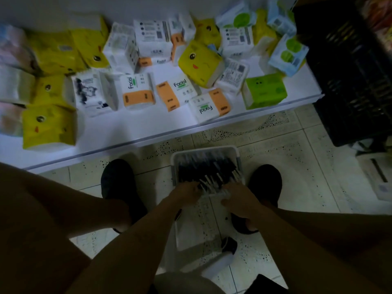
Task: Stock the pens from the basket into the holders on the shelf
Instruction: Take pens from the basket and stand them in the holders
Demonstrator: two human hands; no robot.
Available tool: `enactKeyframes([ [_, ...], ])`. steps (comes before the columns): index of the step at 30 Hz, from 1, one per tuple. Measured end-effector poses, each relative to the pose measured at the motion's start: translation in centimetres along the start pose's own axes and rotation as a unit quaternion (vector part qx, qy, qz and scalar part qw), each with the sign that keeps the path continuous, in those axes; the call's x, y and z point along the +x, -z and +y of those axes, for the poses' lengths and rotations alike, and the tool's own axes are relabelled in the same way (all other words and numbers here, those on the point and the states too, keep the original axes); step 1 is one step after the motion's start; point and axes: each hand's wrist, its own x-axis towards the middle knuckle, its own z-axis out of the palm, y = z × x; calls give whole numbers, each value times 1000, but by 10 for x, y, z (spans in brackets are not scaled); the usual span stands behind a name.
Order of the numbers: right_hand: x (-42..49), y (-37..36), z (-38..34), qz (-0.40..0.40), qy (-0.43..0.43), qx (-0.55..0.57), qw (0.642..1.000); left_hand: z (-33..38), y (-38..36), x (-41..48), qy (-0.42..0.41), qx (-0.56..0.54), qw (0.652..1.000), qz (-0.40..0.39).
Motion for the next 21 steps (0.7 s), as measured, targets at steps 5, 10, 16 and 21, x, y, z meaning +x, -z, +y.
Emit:
enactKeyframes([
  [5,17,6,7,47,-22,17,999,2,0,7,36,-62,997,33],
  [10,44,13,-2,93,3,-19,995,3,-8,-2,86,-162,970,159],
  [16,69,12,0,86,3,-72,994,14,-1,-10,111,-281,943,138],
  [21,72,0,2,106,-14,-84,991,14,12,-14,119,-334,932,76],
])
